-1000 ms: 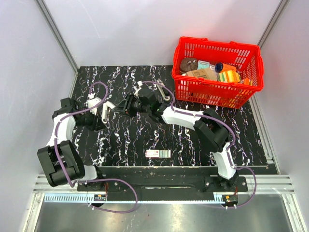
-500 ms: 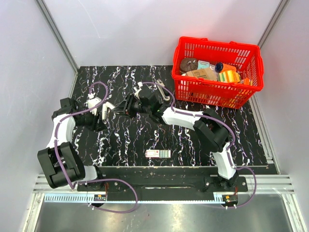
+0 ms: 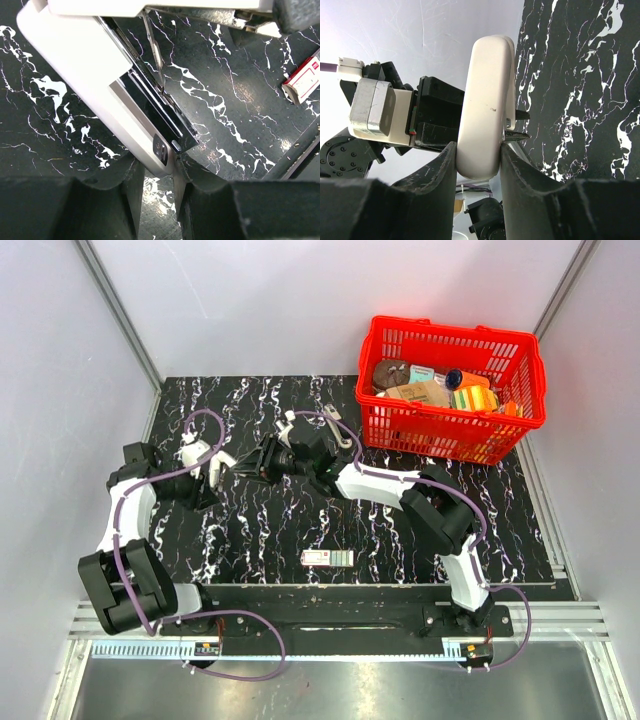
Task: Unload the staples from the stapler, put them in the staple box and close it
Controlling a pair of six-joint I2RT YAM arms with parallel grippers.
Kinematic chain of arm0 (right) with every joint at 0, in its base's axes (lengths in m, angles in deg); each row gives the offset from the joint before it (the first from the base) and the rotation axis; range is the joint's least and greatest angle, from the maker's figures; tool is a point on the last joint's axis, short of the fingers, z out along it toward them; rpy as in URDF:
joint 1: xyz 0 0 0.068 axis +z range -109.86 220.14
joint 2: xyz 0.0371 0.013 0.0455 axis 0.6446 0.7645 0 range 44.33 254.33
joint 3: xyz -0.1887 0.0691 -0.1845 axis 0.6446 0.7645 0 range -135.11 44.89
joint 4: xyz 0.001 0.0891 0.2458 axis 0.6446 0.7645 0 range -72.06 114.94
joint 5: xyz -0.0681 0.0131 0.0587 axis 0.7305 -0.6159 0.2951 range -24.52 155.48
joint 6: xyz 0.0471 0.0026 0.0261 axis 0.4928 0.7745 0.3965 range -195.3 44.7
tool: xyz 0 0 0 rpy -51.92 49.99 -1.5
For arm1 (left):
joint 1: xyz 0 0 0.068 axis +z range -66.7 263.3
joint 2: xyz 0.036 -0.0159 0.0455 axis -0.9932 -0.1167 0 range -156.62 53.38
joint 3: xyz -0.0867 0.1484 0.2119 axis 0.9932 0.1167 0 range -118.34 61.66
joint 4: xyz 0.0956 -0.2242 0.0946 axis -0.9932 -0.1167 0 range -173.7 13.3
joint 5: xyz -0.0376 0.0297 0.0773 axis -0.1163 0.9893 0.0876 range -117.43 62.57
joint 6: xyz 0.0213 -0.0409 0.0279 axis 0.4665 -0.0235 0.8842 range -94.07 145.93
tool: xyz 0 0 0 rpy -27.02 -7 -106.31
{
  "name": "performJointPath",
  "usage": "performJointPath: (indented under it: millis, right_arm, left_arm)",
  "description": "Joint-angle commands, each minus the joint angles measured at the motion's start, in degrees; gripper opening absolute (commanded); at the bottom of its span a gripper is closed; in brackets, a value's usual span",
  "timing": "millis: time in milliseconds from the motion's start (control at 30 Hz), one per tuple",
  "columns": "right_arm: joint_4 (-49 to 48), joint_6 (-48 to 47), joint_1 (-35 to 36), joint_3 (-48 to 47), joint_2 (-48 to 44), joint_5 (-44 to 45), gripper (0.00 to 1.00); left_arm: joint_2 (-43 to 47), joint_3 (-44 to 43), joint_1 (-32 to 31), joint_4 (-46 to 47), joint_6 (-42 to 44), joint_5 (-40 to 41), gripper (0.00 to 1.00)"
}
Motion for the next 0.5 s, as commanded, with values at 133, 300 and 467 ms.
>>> performJointPath:
  millis: [133, 300, 467]
  right_arm:
    - [-5.4, 0.8, 0.7, 1.2, -3.4, -3.9, 0.00]
    - [-7.4, 0.4, 0.6, 3.7, -3.2, -6.8, 0.00]
    - [-8.8, -2.4, 0.7, 6.2, -2.9, -9.7, 0.00]
  left_arm:
    - [3.2, 1.7, 0.4, 1.8, 5.9, -0.9, 0.17]
    - [5.0, 3.5, 0.4, 2.5, 9.7, 4.3, 0.11]
    - [8.4, 6.1, 0.4, 6.3, 12.3, 8.7, 0.10]
